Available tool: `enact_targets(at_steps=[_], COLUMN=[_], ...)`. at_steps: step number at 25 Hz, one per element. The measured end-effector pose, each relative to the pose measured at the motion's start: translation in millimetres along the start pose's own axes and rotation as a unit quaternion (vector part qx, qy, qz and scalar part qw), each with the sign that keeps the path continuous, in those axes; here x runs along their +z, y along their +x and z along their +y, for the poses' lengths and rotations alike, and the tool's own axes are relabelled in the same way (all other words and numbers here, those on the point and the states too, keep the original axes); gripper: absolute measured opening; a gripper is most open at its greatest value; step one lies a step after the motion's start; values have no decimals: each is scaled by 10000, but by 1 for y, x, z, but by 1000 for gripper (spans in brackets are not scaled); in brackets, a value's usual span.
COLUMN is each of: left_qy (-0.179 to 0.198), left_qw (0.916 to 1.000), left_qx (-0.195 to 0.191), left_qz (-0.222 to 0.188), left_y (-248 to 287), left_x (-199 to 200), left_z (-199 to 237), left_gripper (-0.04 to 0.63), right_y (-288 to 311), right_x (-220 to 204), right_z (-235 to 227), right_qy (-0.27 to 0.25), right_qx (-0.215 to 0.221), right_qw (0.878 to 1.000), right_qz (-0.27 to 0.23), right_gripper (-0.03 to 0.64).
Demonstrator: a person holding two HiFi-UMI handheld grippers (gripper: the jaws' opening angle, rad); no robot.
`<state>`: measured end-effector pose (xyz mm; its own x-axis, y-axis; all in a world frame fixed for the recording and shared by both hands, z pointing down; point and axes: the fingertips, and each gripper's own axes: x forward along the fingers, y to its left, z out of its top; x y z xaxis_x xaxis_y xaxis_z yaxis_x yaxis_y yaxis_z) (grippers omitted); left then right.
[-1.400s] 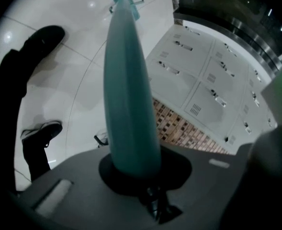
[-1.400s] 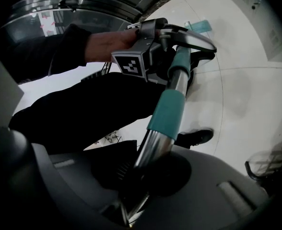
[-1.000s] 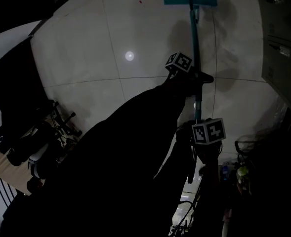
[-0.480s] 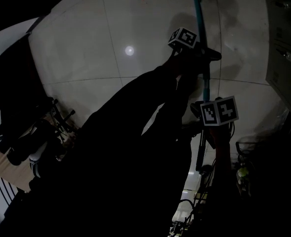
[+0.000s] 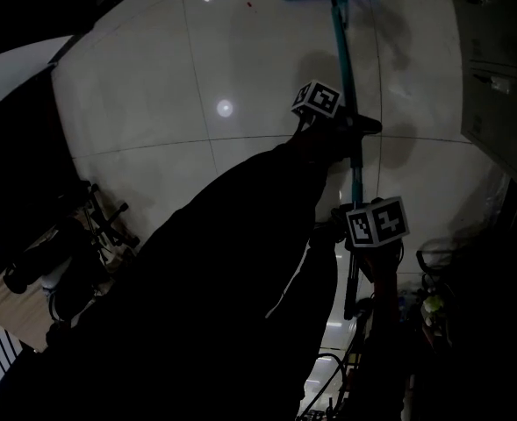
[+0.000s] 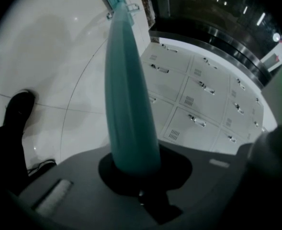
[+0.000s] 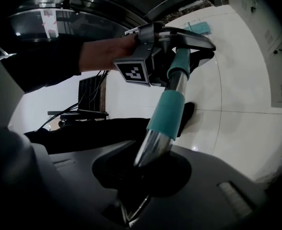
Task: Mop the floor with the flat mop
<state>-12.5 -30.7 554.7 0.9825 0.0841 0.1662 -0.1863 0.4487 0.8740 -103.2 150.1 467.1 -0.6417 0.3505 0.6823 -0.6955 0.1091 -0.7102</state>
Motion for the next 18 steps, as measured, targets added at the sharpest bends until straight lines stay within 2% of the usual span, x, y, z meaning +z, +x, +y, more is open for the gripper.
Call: enact_targets(at_steps=[10, 18], left_qy=[-131, -365], left_qw=[9986, 9964], left_qx=[367, 551], left_qz=[346, 537], left_y=[36, 70], left_x=[-180, -303], left_z=[70, 128], left_gripper=[49, 49], right_y=[38, 62], right_x=[-184, -315], right_z=[17, 21], right_qy=[-2, 113], right_qx=[-7, 131], right_qw=[10000, 9998], right_qz=[42, 126], right_gripper=[83, 86])
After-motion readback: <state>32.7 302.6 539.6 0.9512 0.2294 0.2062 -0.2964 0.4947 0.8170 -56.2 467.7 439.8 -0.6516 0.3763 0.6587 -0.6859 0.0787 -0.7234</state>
